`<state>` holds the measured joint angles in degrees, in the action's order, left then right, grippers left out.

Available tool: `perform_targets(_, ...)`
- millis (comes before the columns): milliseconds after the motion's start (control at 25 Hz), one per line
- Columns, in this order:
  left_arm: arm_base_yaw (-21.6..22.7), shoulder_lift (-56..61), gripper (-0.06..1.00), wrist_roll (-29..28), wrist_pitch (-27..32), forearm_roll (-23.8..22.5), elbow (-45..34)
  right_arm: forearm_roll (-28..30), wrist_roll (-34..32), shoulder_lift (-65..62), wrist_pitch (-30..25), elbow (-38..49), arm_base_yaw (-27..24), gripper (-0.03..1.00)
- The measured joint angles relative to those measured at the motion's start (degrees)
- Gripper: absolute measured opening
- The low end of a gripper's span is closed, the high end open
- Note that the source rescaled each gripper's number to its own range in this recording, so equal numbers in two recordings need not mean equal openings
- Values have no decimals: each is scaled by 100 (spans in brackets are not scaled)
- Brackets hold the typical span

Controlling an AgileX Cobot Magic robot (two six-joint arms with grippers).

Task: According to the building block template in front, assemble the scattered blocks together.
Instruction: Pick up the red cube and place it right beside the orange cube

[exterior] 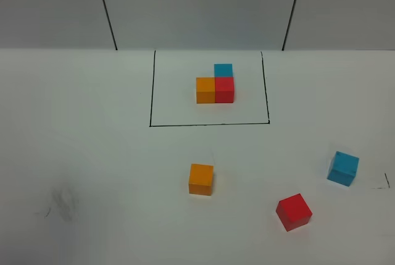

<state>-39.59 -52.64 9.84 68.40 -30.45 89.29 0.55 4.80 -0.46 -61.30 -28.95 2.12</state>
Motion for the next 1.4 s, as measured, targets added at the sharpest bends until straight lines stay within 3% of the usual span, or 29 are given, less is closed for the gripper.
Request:
perform_targets(320,110,2387,90,-277,0,6,-1657,0,0,0,0,0,0,73)
perform_targets(440,565,2950,90,-385,0,297,-2325,0,0,0,0,0,0,73)
perform_targets(760,2135,4371,88,-541,-206,2118,-3665,0,0,0,0,0,0,73)
perform_targets(960,2967,5100,88,-1304,-572,2354,-4289,0,0,0,0,0,0,73)
perform_targets(1120,3439,5308,88,-1434,-554,2422,-4708,0,0,0,0,0,0,73)
perform_targets(1400,3765,5307,87,-1448,-759,2638,-5371,0,0,0,0,0,0,73)
